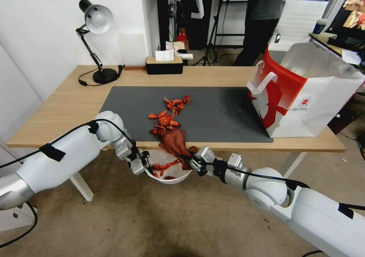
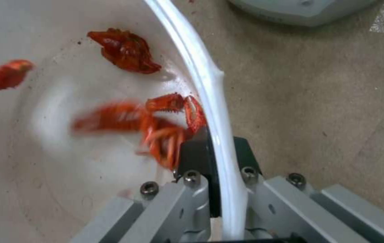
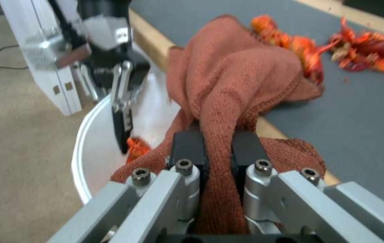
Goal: Sweep shrimp from table into container with towel, then put container into takeout bag.
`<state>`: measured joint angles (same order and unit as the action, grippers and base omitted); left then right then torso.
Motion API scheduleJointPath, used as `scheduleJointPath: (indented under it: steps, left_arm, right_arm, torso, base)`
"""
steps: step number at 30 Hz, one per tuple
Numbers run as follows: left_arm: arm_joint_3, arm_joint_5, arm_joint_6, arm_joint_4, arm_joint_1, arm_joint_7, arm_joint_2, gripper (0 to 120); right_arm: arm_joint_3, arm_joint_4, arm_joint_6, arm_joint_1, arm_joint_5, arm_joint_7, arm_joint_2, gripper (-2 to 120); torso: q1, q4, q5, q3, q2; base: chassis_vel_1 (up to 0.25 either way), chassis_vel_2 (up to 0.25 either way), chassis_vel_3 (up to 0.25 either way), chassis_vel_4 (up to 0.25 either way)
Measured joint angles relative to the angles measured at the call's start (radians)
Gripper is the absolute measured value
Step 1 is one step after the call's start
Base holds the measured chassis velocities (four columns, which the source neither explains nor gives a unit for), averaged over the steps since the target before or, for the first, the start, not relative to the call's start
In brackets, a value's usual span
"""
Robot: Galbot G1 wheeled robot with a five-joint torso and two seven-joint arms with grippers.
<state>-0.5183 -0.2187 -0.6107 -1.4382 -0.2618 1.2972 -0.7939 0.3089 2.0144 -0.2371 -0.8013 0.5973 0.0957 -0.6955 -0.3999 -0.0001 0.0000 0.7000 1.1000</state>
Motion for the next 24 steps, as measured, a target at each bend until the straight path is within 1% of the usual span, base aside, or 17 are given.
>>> scheduleJointPath:
  steps: [5, 7, 11, 15, 16, 18, 20, 24]
  left_arm:
    - [-0.006, -0.001, 0.000, 0.002, 0.004, 0.001, -0.002, 0]
    - [-0.007, -0.004, 0.000, 0.002, 0.006, 0.002, -0.002, 0]
    - [-0.007, -0.005, -0.001, 0.002, 0.006, 0.003, -0.002, 0]
    - [-0.006, -0.007, -0.002, 0.003, -0.003, 0.003, -0.002, 0]
    - [-0.006, -0.007, -0.002, 0.003, -0.003, 0.003, -0.002, 0]
    - [-0.002, -0.010, -0.004, 0.003, -0.010, 0.003, 0.002, 0]
    - [0.001, -0.014, -0.005, 0.001, -0.013, 0.003, 0.004, 0]
    - [0.011, -0.032, -0.014, -0.008, -0.026, 0.005, 0.011, 0]
  right_arm:
    - [-0.018, 0.001, 0.016, 0.026, 0.030, 0.000, -0.007, 5]
    - [-0.031, -0.007, 0.036, 0.065, 0.074, -0.002, -0.018, 5]
    - [-0.036, -0.026, 0.051, 0.102, 0.110, -0.010, -0.031, 5]
    - [-0.039, -0.079, 0.088, 0.156, 0.177, -0.035, -0.065, 5]
    - [-0.039, -0.079, 0.088, 0.156, 0.177, -0.035, -0.065, 5]
    - [-0.039, -0.113, 0.106, 0.182, 0.205, -0.050, -0.088, 5]
    - [-0.038, -0.127, 0.111, 0.193, 0.217, -0.056, -0.098, 5]
    - [-0.029, -0.175, 0.118, 0.235, 0.258, -0.088, -0.144, 5]
  torso:
    - [0.000, 0.0000, 0.0001, 0.000, 0.000]
    - [0.000, 0.0001, 0.0000, 0.000, 0.000]
    - [0.000, 0.0001, 0.0000, 0.000, 0.000]
    - [0.000, 0.0001, 0.0000, 0.000, 0.000]
    - [0.000, 0.0001, 0.0000, 0.000, 0.000]
    - [0.000, 0.0000, 0.0000, 0.000, 0.000]
    - [0.000, 0.0001, 0.0001, 0.000, 0.000]
    - [0.000, 0.0001, 0.0000, 0.000, 0.000]
  base:
    - [0.000, 0.000, 0.000, 0.000]
    - [0.000, 0.000, 0.000, 0.000]
    - [0.000, 0.000, 0.000, 0.000]
    - [0.000, 0.000, 0.000, 0.000]
    - [0.000, 0.000, 0.000, 0.000]
    - [0.000, 0.000, 0.000, 0.000]
    - [0.000, 0.000, 0.000, 0.000]
    - [0.000, 0.000, 0.000, 0.000]
